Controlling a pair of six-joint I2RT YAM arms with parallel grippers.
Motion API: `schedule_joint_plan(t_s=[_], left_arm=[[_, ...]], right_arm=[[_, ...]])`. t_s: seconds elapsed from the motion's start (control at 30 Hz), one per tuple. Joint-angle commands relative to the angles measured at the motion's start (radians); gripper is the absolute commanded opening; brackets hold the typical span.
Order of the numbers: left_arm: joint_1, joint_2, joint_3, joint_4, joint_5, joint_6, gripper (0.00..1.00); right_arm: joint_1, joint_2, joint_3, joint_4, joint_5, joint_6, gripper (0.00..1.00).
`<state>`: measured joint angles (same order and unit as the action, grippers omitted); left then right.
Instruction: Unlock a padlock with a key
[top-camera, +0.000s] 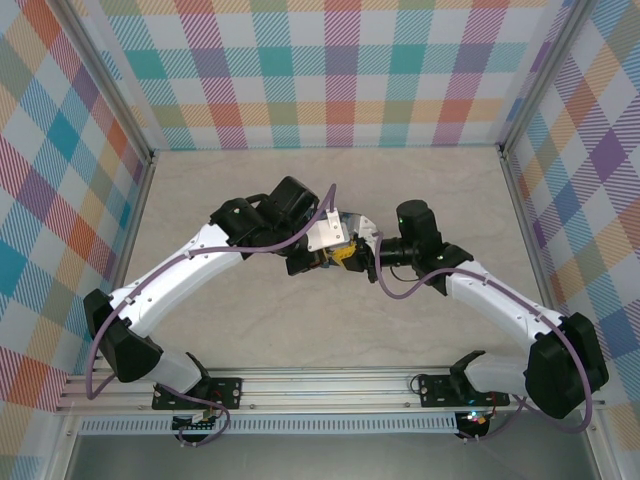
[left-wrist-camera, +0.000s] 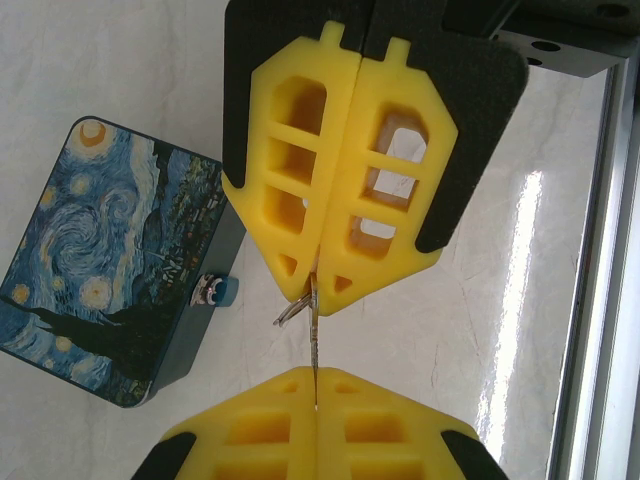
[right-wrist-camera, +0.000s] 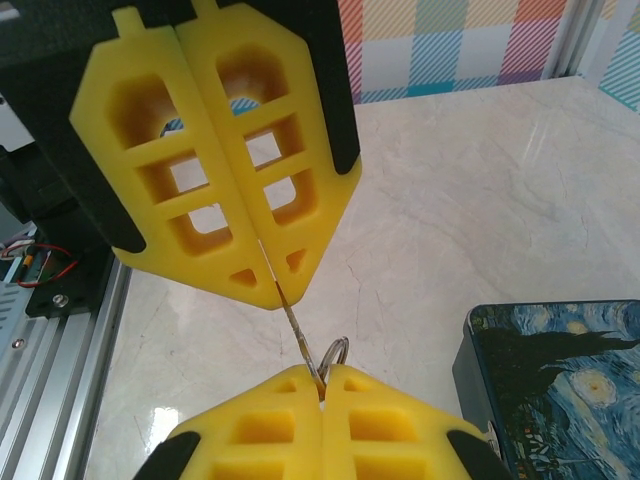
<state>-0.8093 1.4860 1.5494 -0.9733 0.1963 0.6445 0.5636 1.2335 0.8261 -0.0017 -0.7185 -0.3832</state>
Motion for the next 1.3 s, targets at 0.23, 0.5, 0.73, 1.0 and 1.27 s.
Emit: schedule_joint_plan(t_s=[0.23,0.5,0.73,1.0,1.27], left_arm=[[-0.010,-0.067,-0.013,0.073,0.029,-0.040,0.22],[0.168,-0.337,-0.323,0.601,0.305,-0.375,0.47],[0.191,-0.429,-0.635,1.241,0.328,-0.789,0.68],[0.192,-0.375,-0.667,1.405,0.347,-0.947,0.71],[0.191,-0.336,-0.670,1.453,0.351,-0.982,0.63]], right_arm=[[-0.011,-0.059,-0.063,0.099,0.017,0.094,0.00],[-0.064,-0.132,-0.214,0.494,0.018,0.486,0.00],[-0.064,-0.056,-0.189,0.802,-0.017,0.859,0.00],[-0.028,-0.001,-0.078,0.741,-0.076,0.923,0.00],[-0.018,0.023,-0.080,0.810,-0.061,0.993,0.00]])
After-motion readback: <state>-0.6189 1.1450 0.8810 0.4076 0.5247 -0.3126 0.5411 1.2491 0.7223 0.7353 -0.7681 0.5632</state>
